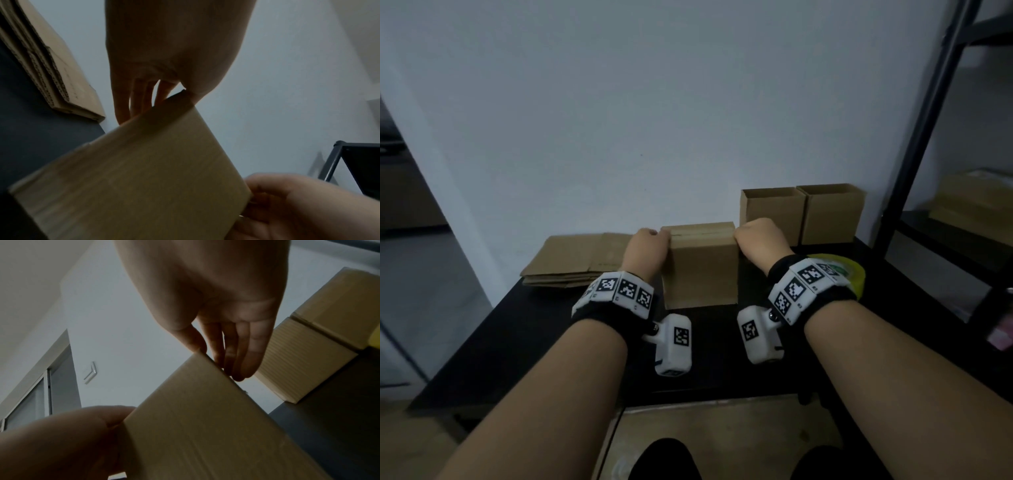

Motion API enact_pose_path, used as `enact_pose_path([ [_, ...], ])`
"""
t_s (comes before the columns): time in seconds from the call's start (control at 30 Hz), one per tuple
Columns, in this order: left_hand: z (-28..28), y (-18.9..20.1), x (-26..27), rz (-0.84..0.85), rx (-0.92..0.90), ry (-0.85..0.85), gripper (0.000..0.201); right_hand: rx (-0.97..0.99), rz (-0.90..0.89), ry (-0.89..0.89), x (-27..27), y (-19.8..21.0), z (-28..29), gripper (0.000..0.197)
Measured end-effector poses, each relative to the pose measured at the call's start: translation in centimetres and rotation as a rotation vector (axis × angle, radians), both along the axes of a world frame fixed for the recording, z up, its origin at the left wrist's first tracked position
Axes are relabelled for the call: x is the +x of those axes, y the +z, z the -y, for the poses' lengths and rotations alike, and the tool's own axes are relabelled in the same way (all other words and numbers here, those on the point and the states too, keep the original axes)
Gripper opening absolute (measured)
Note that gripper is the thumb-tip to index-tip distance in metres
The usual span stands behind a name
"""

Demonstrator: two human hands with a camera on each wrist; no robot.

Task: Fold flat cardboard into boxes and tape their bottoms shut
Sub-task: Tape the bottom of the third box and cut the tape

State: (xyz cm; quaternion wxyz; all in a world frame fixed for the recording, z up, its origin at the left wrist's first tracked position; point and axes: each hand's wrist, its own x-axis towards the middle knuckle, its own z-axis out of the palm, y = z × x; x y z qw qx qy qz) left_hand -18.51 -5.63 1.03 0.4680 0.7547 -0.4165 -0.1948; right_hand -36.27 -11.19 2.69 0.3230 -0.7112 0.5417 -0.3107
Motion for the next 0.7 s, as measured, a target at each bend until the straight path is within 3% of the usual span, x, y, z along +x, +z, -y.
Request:
enact_pose_path([
  [0.23, 0.0, 1.1, -0.1, -0.153, -0.195, -0.012, 0.031, -0.111, 0.017, -0.033, -0.6, 1.2, -0.6, 0.028],
  [0.33, 0.2, 0.4, -0.3, -0.164, -0.231, -0.033, 0.019, -0.093, -0.023, -0.042, -0.8, 0.5, -0.2, 0.030],
  [0.4, 0.2, -0.4, -0.3, -0.129, -0.204, -0.018, 0.021, -0.022, -0.040, -0.031, -0.7, 0.0, 0.0, 0.028],
  [0.47, 0.3, -1.4, -0.1, -0.106, -0.138, -0.020, 0.029, 0.075, -0.041, 0.001, -0.5, -0.6, -0.1, 0.041],
  [0.57, 0.2, -2.6, 0.3, -0.119, -0.041, -0.046, 0.025, 0.187, -0.063, 0.039, -0.6, -1.4, -0.1, 0.060],
  [0.7, 0.0, -2.8, 0.7, -0.027, 0.066, -0.104, 0.014, 0.166, -0.147, 0.023, -0.8, -1.8, 0.6, 0.049],
])
